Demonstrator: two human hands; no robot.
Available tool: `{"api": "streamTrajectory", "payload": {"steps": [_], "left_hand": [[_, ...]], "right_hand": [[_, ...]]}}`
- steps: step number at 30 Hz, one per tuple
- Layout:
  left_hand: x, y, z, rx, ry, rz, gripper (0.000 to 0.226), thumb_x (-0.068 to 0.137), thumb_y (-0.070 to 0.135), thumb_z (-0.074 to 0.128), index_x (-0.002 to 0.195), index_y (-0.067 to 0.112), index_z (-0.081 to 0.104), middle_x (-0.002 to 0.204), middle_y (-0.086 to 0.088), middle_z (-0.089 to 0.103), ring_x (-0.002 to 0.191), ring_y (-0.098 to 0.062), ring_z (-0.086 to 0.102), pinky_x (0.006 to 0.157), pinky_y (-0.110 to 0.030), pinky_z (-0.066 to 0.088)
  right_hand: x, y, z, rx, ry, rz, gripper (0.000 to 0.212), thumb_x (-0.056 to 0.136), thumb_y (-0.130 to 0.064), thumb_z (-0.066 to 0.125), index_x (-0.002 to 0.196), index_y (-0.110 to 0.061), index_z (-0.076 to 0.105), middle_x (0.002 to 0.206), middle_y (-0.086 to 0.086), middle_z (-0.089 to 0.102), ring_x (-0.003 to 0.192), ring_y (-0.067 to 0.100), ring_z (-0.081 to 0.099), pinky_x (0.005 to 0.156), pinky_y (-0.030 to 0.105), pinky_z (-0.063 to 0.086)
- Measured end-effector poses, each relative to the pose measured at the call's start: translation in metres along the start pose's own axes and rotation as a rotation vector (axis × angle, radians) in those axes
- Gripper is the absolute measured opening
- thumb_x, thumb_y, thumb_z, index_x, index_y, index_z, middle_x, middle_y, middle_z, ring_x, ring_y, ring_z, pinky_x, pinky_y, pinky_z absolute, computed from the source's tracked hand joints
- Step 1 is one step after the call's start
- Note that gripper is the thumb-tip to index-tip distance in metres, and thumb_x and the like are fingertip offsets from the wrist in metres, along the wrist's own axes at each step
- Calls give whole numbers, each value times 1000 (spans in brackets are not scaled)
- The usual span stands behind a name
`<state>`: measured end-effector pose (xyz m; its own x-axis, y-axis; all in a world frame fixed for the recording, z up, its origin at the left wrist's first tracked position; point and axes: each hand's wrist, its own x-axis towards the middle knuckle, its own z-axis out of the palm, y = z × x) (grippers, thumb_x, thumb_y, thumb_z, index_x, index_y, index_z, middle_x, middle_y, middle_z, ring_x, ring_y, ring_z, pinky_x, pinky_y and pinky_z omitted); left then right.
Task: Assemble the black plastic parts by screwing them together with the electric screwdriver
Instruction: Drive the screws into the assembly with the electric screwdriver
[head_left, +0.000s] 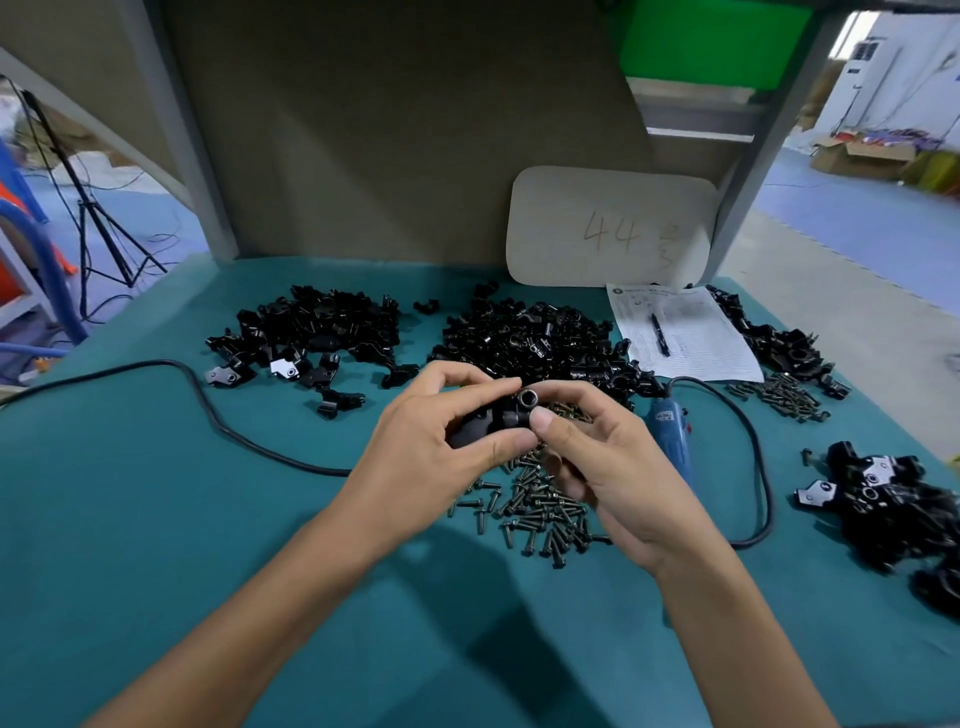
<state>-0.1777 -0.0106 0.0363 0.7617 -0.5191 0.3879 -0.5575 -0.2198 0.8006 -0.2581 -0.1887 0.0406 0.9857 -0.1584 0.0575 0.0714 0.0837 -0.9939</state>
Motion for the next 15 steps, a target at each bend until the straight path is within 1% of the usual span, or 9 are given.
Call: {"api": "streamTrajectory", "payload": {"steps": [3, 6, 8, 11, 13, 15], "left_hand": [[0, 5, -2, -36, -22, 23, 49, 81, 57, 70, 127, 43, 67, 114, 22, 57, 112, -6, 60, 94, -27, 51], [0, 10, -1, -109, 13, 44, 42, 80, 49, 75, 121, 42, 70, 109, 15, 64, 104, -13, 66, 89, -33, 56], [0, 12, -2, -128, 35, 63, 40, 79, 46, 78, 118, 40, 72, 108, 13, 66, 102, -16, 67, 88, -34, 57], [0, 13, -3, -135, 50, 87, 40, 78, 44, 81, 117, 33, 75, 106, 11, 67, 103, -17, 68, 89, -34, 57], [-1, 14, -4, -140, 66, 84, 42, 76, 41, 82, 116, 30, 76, 104, 10, 67, 100, -16, 69, 88, -35, 57], [-1, 16, -3, -141, 87, 80, 42, 75, 41, 83, 115, 31, 76, 98, 11, 64, 94, -16, 68, 83, -34, 58]], "right_hand": [[-2, -3, -2, 3, -13, -19, 26, 83, -39, 77, 108, -35, 74, 77, -6, 67, 59, 5, 48, 48, 16, 38], [-4, -8, -2, 9, -25, -30, 28, 82, -41, 79, 108, -34, 74, 78, -5, 67, 60, 6, 49, 48, 16, 38], [-5, -10, -2, 12, -30, -26, 31, 77, -45, 80, 105, -34, 73, 74, -6, 65, 59, 6, 49, 48, 16, 38], [-7, -14, -1, 23, -37, -24, 29, 75, -45, 80, 101, -35, 73, 69, -8, 62, 58, 8, 45, 47, 17, 36], [-8, -17, 0, 18, -42, -24, 26, 77, -44, 80, 101, -35, 73, 68, -8, 61, 59, 10, 43, 47, 17, 36], [-8, -19, 0, 18, -50, -26, 21, 82, -39, 80, 101, -34, 73, 68, -7, 61, 58, 11, 42, 47, 17, 36]]}}
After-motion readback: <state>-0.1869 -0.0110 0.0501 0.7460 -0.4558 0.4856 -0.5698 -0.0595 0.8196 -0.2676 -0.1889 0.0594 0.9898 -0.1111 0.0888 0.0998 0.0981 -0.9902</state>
